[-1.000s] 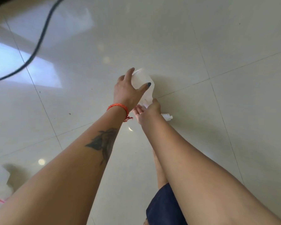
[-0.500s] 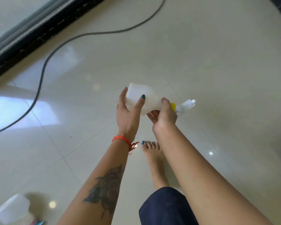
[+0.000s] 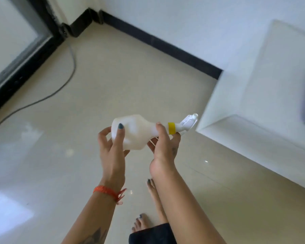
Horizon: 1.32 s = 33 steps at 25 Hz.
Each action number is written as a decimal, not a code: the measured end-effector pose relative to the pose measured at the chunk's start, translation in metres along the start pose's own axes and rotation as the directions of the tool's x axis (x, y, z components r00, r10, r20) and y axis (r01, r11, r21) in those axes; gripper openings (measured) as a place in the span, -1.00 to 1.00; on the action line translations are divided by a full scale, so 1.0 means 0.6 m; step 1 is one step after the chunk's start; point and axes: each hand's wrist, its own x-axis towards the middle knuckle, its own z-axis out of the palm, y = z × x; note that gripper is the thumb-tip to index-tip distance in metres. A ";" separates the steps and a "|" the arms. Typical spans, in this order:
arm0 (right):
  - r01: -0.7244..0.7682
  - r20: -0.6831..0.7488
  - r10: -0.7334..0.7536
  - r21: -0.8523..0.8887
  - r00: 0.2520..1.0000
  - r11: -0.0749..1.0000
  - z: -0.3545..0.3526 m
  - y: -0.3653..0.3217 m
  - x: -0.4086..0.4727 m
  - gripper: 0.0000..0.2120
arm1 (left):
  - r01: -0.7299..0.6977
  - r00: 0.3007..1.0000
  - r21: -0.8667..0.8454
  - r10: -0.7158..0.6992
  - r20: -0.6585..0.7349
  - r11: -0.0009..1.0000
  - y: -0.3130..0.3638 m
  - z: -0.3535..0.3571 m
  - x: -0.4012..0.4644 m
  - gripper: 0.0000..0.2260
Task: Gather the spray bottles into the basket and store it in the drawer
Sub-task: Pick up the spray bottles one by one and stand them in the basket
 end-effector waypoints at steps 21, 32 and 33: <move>0.756 0.117 -0.819 -0.474 0.562 0.451 -0.613 -0.633 0.184 -0.44 | -0.282 0.590 0.191 0.013 0.808 0.940 -0.033 0.695 -0.393 -0.57; 0.708 0.259 -0.783 -0.639 0.566 0.300 -0.669 -0.625 0.294 -0.59 | -0.315 0.665 0.425 -0.122 0.737 0.849 -0.115 0.791 -0.386 -0.52; 0.711 0.271 -0.786 -0.645 0.556 0.281 -0.668 -0.625 0.294 -0.60 | -0.320 0.671 0.432 -0.120 0.731 0.843 -0.115 0.792 -0.388 -0.51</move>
